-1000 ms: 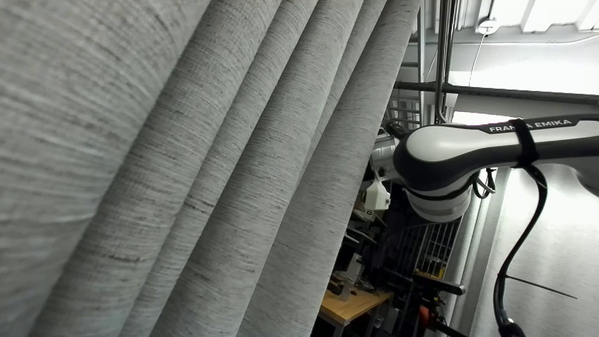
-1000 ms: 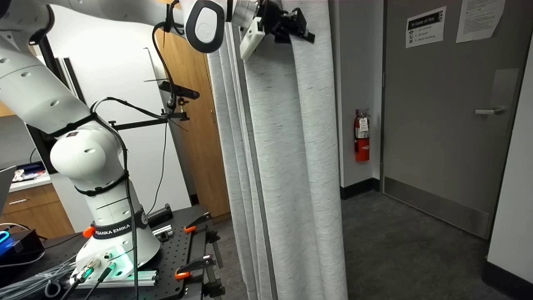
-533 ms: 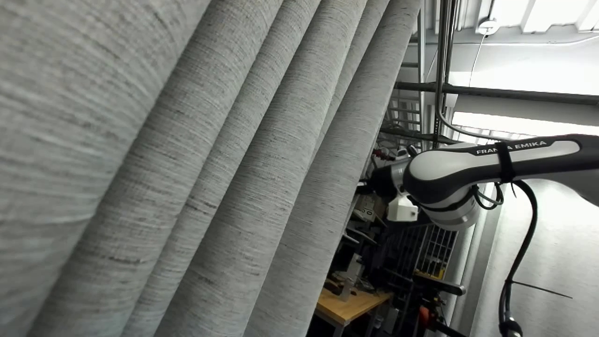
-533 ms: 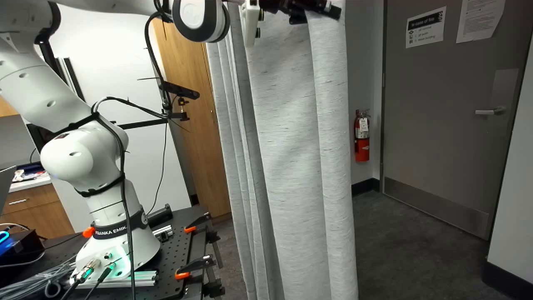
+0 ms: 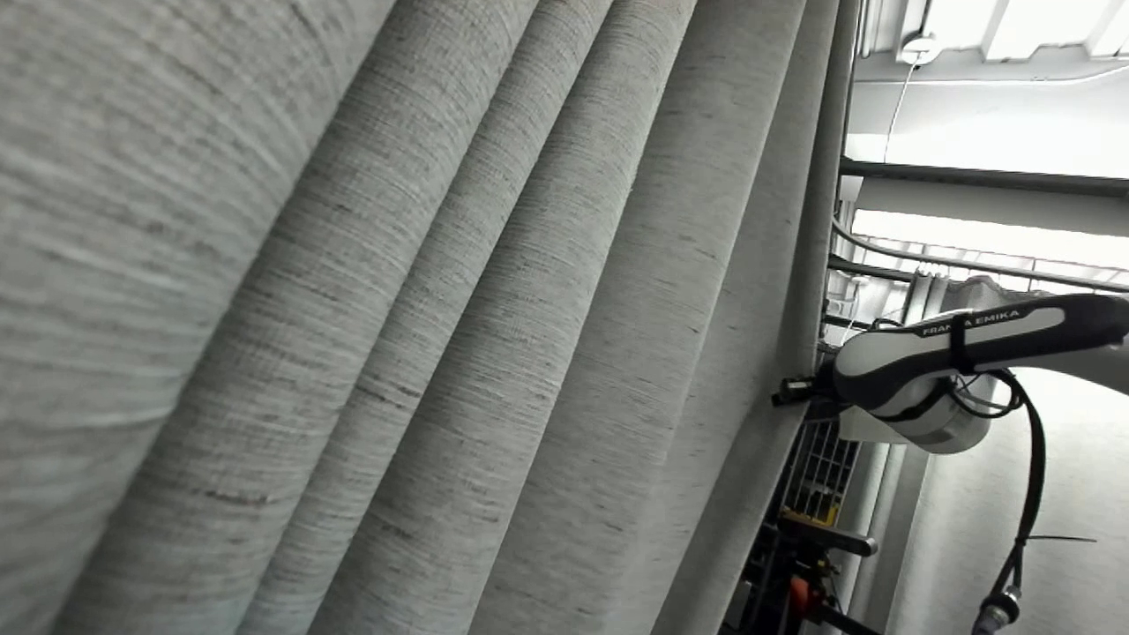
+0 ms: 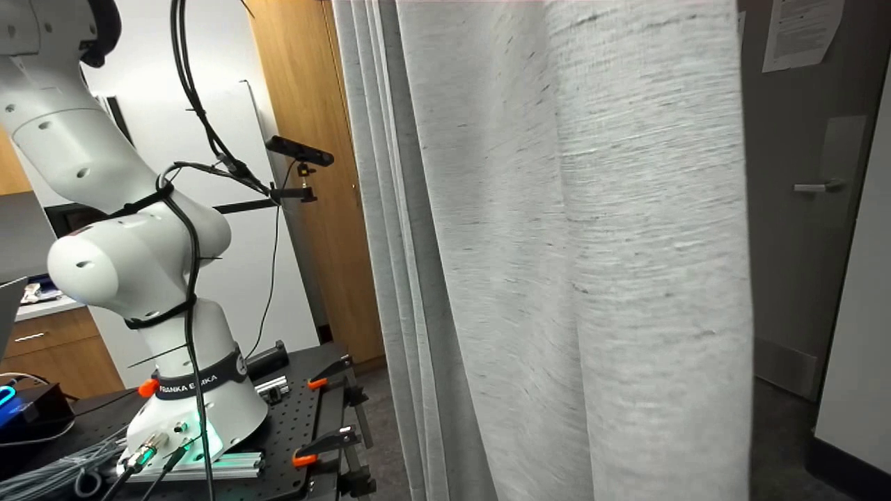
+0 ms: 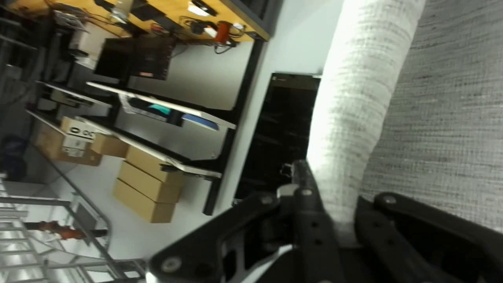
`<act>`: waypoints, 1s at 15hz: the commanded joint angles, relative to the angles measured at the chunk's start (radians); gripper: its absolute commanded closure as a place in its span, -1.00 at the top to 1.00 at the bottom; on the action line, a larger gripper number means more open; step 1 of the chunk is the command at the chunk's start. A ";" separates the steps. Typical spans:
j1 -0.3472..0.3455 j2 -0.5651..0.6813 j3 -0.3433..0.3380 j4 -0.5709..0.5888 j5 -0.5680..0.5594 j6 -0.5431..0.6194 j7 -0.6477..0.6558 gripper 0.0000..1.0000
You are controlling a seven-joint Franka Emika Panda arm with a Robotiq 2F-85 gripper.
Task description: Pull the curtain to the right
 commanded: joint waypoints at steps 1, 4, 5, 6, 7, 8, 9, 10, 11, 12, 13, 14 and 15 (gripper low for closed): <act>-0.097 0.124 -0.091 0.108 -0.004 -0.032 0.000 -0.99; -0.141 0.207 -0.163 0.185 0.010 -0.039 0.017 -0.99; -0.153 0.228 -0.171 0.210 0.008 -0.042 0.030 -0.99; -0.170 0.251 -0.171 0.228 0.000 -0.037 0.043 -0.99; -0.163 0.268 -0.191 0.247 -0.054 -0.043 0.096 -0.99; -0.164 0.286 -0.186 0.256 -0.060 -0.054 0.110 -0.99; -0.169 0.302 -0.182 0.273 -0.075 -0.064 0.130 -0.99; -0.157 0.311 -0.174 0.273 -0.085 -0.065 0.139 -0.99; -0.145 0.317 -0.164 0.275 -0.092 -0.064 0.147 -0.99; -0.139 0.323 -0.136 0.277 -0.084 -0.064 0.137 -0.99; -0.124 0.327 -0.124 0.275 -0.081 -0.063 0.131 -0.99; -0.096 0.325 -0.107 0.271 -0.058 -0.067 0.110 -0.99; -0.072 0.328 -0.096 0.266 -0.034 -0.069 0.091 -0.99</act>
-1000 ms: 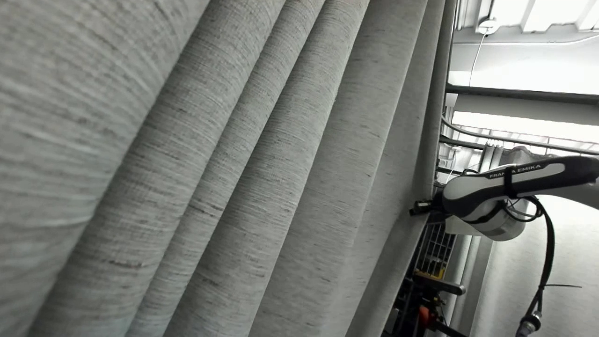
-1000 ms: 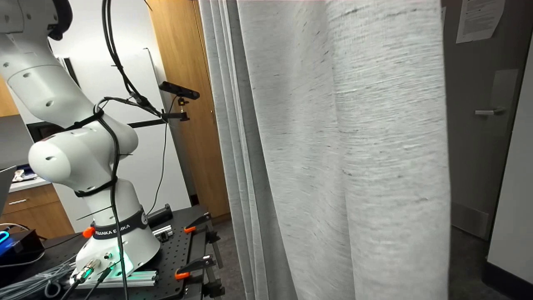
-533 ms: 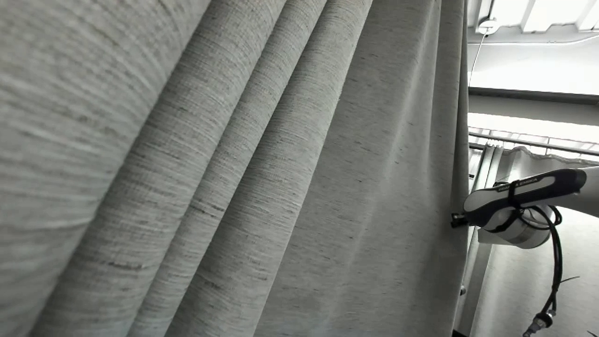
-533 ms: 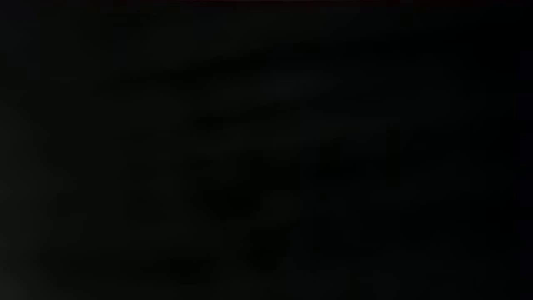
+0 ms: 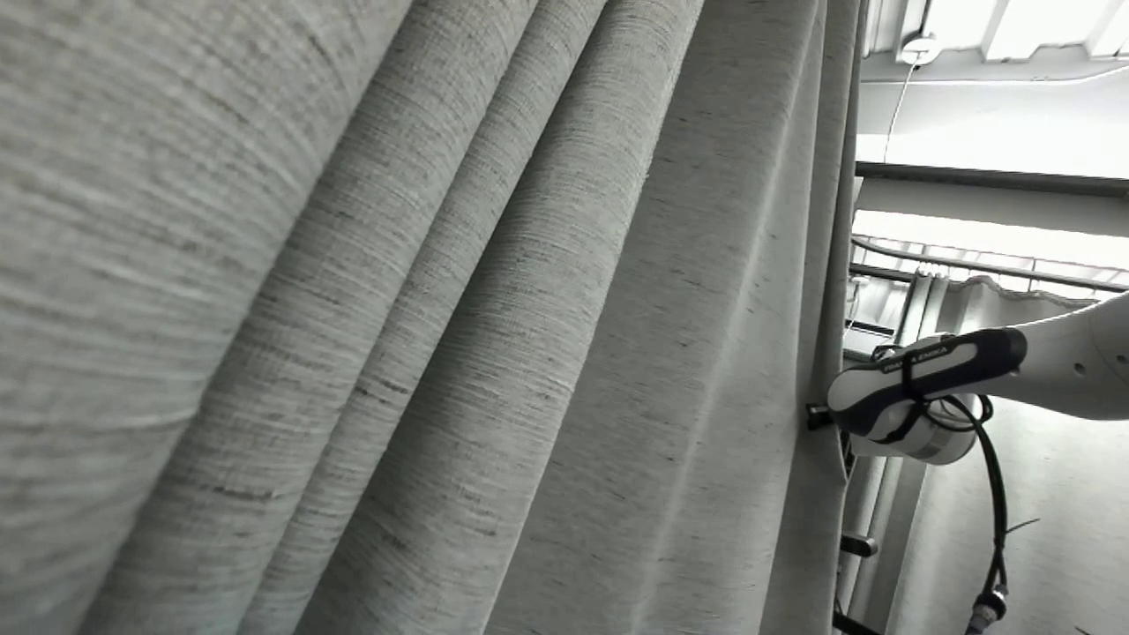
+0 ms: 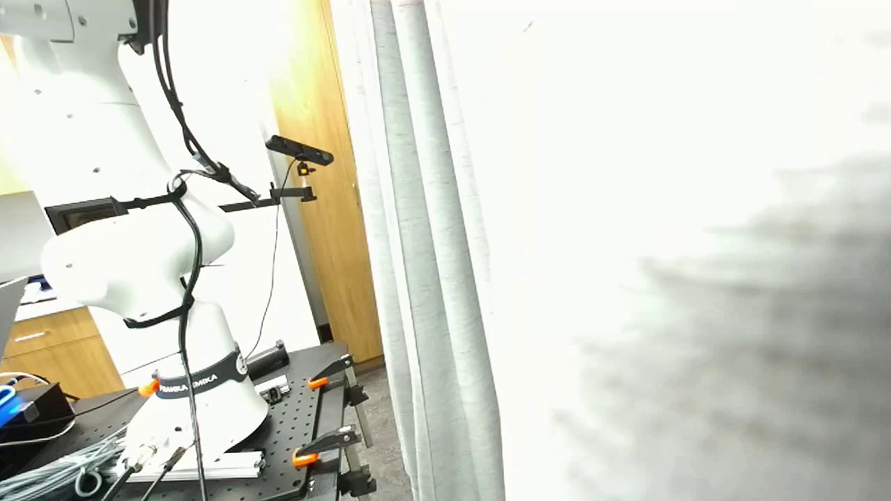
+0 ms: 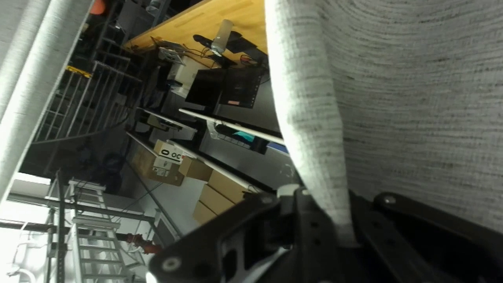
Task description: Pull the curtain to the right
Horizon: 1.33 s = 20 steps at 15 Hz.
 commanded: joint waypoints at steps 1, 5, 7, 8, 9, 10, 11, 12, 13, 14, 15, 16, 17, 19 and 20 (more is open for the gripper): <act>0.061 0.054 0.023 -0.005 0.060 -0.078 -0.035 -0.99; 0.119 0.133 0.052 0.075 0.157 -0.144 -0.075 -0.99; 0.111 0.191 0.050 0.142 0.166 -0.177 -0.082 -0.99; 0.098 0.226 0.043 0.186 0.156 -0.195 -0.074 -0.99; 0.080 0.275 0.021 0.242 0.116 -0.203 -0.044 -0.99; 0.069 0.304 0.005 0.287 0.106 -0.210 -0.035 -0.99; 0.056 0.322 -0.011 0.325 0.117 -0.229 -0.027 -0.99; 0.041 0.345 -0.028 0.370 0.127 -0.247 -0.021 -0.99; 0.022 0.363 -0.042 0.402 0.140 -0.271 -0.024 -0.99; 0.001 0.389 -0.055 0.430 0.150 -0.294 -0.025 -0.99; -0.022 0.420 -0.069 0.471 0.158 -0.324 -0.023 -0.99; -0.047 0.450 -0.075 0.498 0.172 -0.352 -0.023 -0.99; -0.054 0.481 -0.094 0.528 0.153 -0.376 0.000 -0.99; -0.118 0.496 -0.023 0.558 0.088 -0.387 0.046 -0.99; -0.128 0.500 0.000 0.571 0.081 -0.391 0.050 -0.99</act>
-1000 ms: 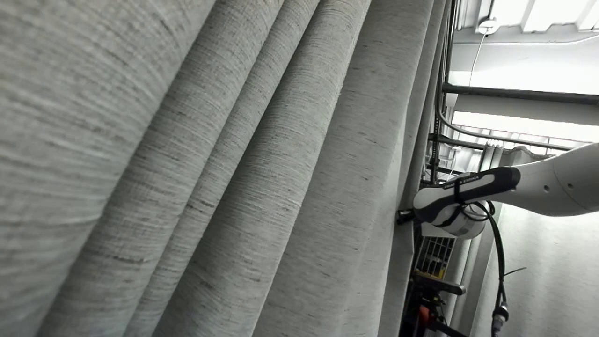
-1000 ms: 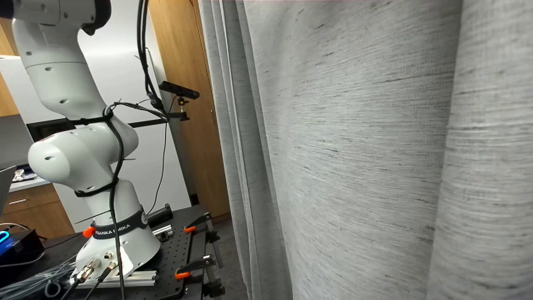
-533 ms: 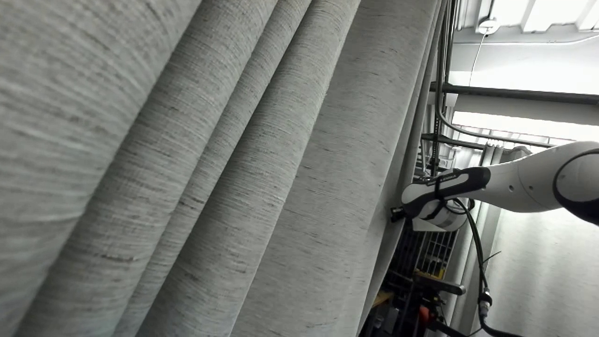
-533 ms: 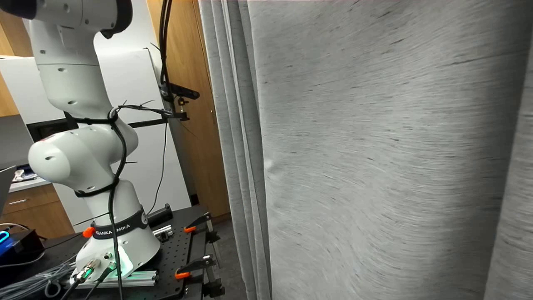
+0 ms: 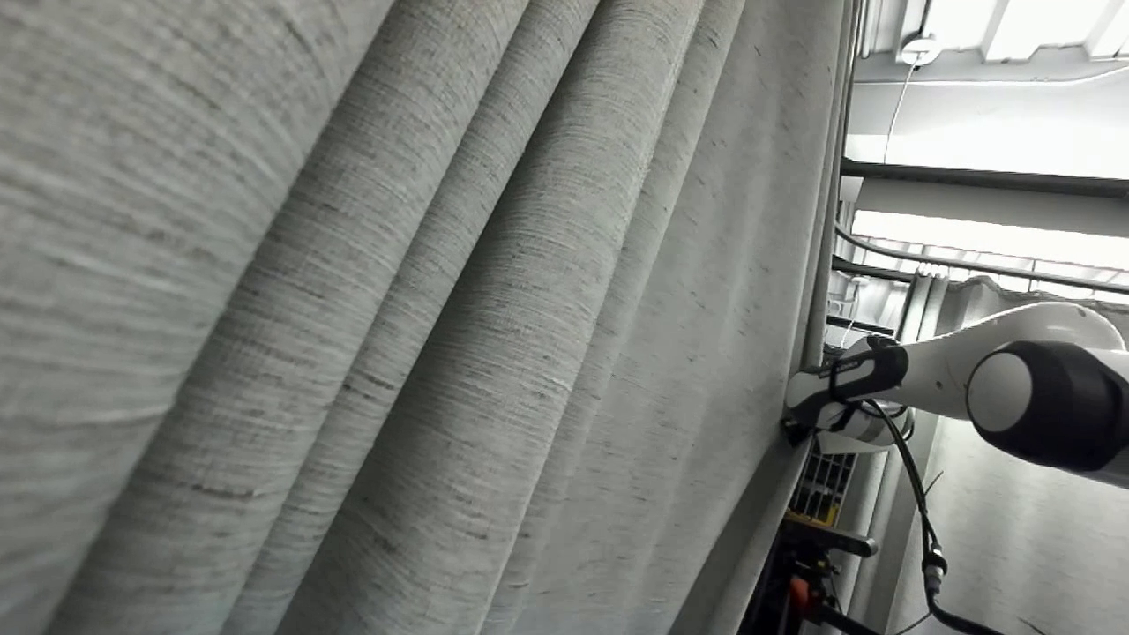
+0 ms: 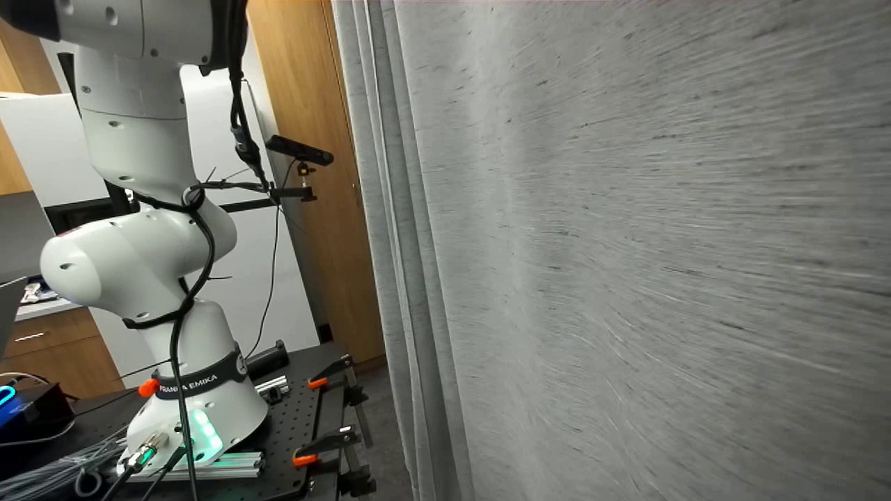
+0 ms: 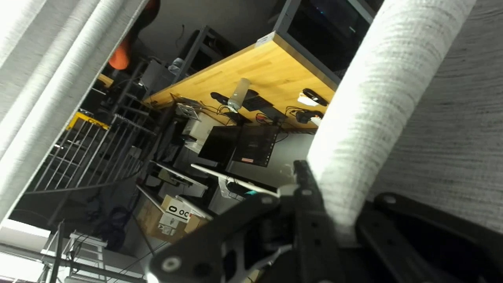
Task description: Pull the curtain to the right
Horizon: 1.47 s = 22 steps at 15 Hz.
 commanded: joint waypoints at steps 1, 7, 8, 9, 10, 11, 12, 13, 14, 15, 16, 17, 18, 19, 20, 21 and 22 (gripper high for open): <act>-0.073 0.090 0.086 0.063 -0.027 -0.075 0.029 -0.99; -0.089 0.034 0.342 -0.011 0.149 -0.055 -0.188 -0.99; -0.093 0.031 0.370 -0.017 0.178 -0.053 -0.214 -0.99; -0.087 0.027 0.376 -0.029 0.184 -0.047 -0.217 -0.99; -0.087 0.023 0.385 -0.037 0.193 -0.048 -0.224 -0.99; -0.088 0.013 0.391 -0.053 0.204 -0.055 -0.223 -0.99; -0.092 0.008 0.398 -0.062 0.215 -0.058 -0.229 -0.99; -0.095 -0.003 0.400 -0.079 0.225 -0.058 -0.228 -0.99; -0.099 -0.011 0.404 -0.092 0.236 -0.061 -0.232 -0.99; -0.101 -0.026 0.406 -0.113 0.246 -0.065 -0.235 -0.46; -0.104 -0.038 0.408 -0.129 0.252 -0.064 -0.241 -0.45; -0.108 -0.048 0.408 -0.152 0.259 -0.084 -0.248 -0.31; -0.109 -0.055 0.404 -0.175 0.260 -0.103 -0.252 -0.17; -0.109 -0.064 0.398 -0.204 0.252 -0.112 -0.249 -0.02; -0.108 -0.070 0.392 -0.228 0.240 -0.114 -0.245 0.15; -0.103 -0.079 0.384 -0.251 0.229 -0.113 -0.239 0.29; -0.101 -0.091 0.383 -0.276 0.229 -0.112 -0.239 0.46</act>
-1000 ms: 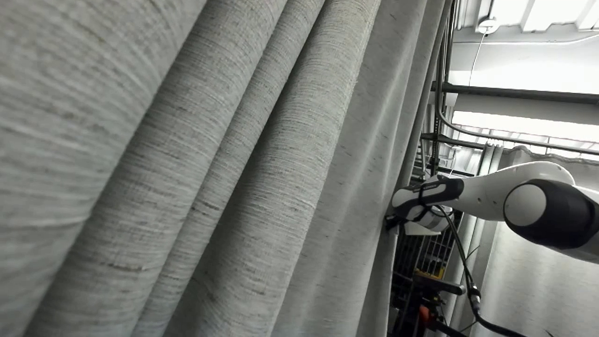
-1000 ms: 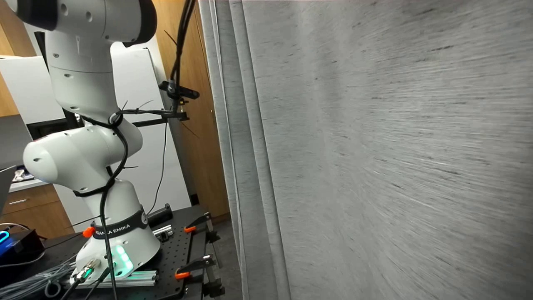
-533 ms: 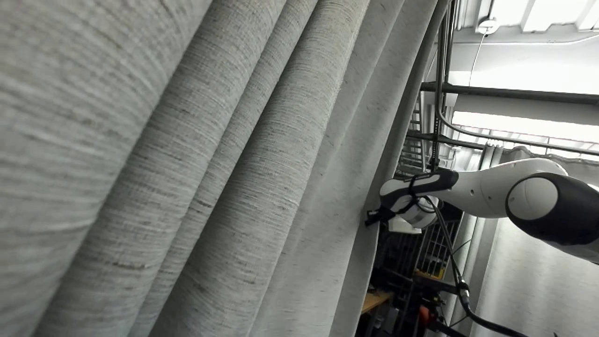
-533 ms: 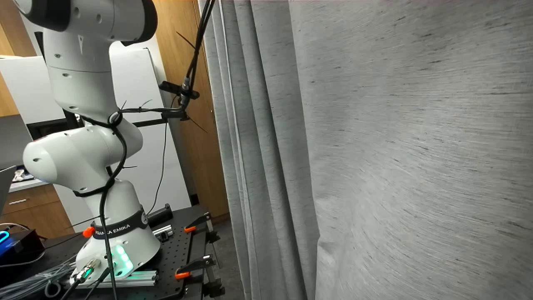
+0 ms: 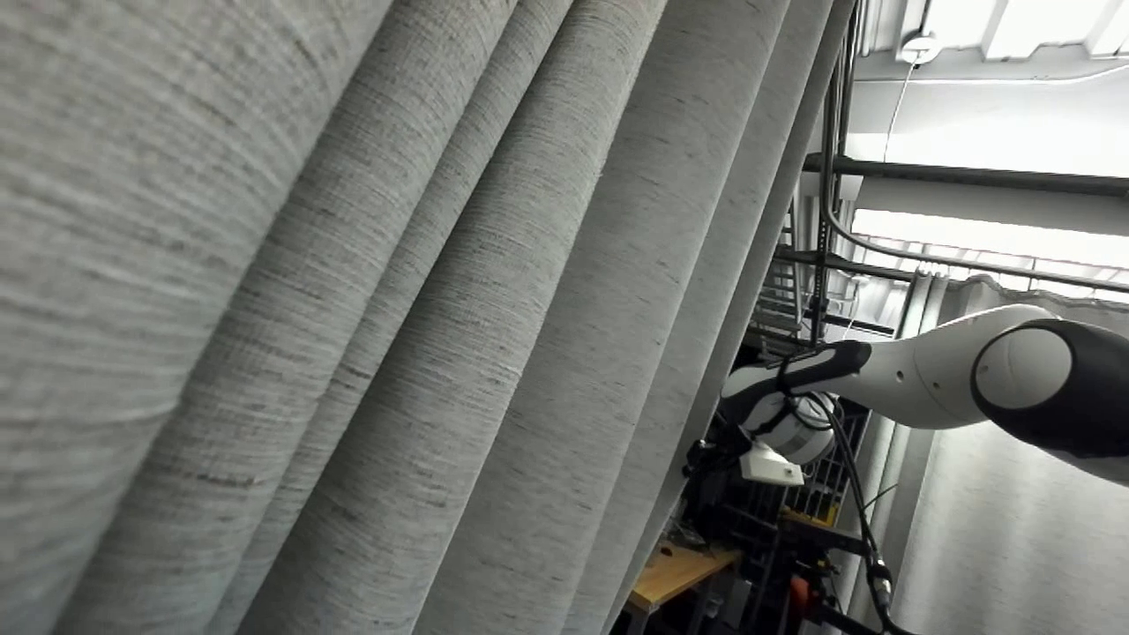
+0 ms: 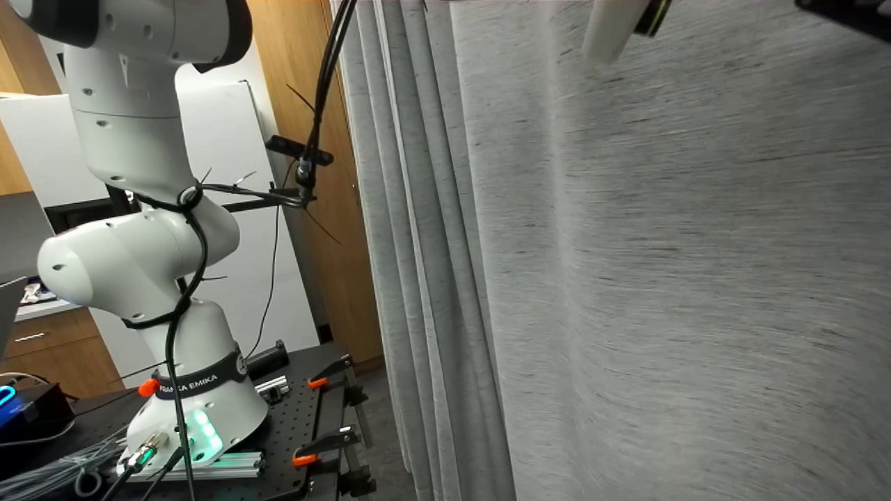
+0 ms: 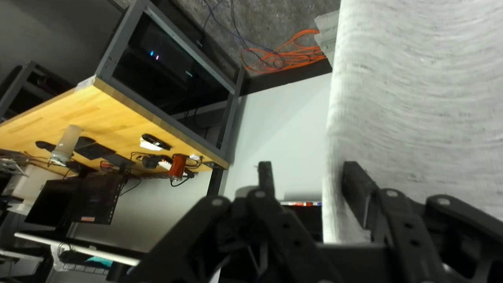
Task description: Pull the curtain to the right
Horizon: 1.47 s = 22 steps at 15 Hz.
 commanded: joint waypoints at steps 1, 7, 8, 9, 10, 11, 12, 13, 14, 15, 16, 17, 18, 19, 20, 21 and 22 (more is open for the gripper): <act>-0.003 -0.083 0.001 -0.115 0.007 -0.030 -0.037 0.59; 0.036 -0.263 0.039 -0.311 0.021 -0.027 -0.081 1.00; 0.043 -0.294 0.053 -0.343 0.026 -0.025 -0.085 1.00; 0.053 -0.329 0.070 -0.380 0.030 -0.025 -0.086 1.00; 0.063 -0.357 0.086 -0.410 0.041 -0.025 -0.091 1.00; 0.077 -0.387 0.102 -0.445 0.049 -0.029 -0.092 1.00; 0.092 -0.415 0.119 -0.477 0.066 -0.029 -0.098 1.00; 0.110 -0.445 0.136 -0.511 0.082 -0.028 -0.102 1.00; 0.129 -0.469 0.149 -0.538 0.109 -0.031 -0.114 1.00; 0.149 -0.494 0.161 -0.563 0.137 -0.035 -0.123 1.00; 0.171 -0.523 0.174 -0.593 0.160 -0.037 -0.129 1.00; 0.312 -0.553 0.072 -0.624 0.136 -0.037 -0.100 1.00; 0.345 -0.579 0.071 -0.653 0.117 -0.030 -0.083 1.00; 0.388 -0.608 0.060 -0.683 0.093 -0.027 -0.059 1.00; 0.423 -0.630 0.050 -0.706 0.073 -0.030 -0.041 1.00; 0.443 -0.656 0.052 -0.733 0.029 -0.025 -0.002 1.00; 0.465 -0.675 0.047 -0.752 0.002 -0.029 0.021 1.00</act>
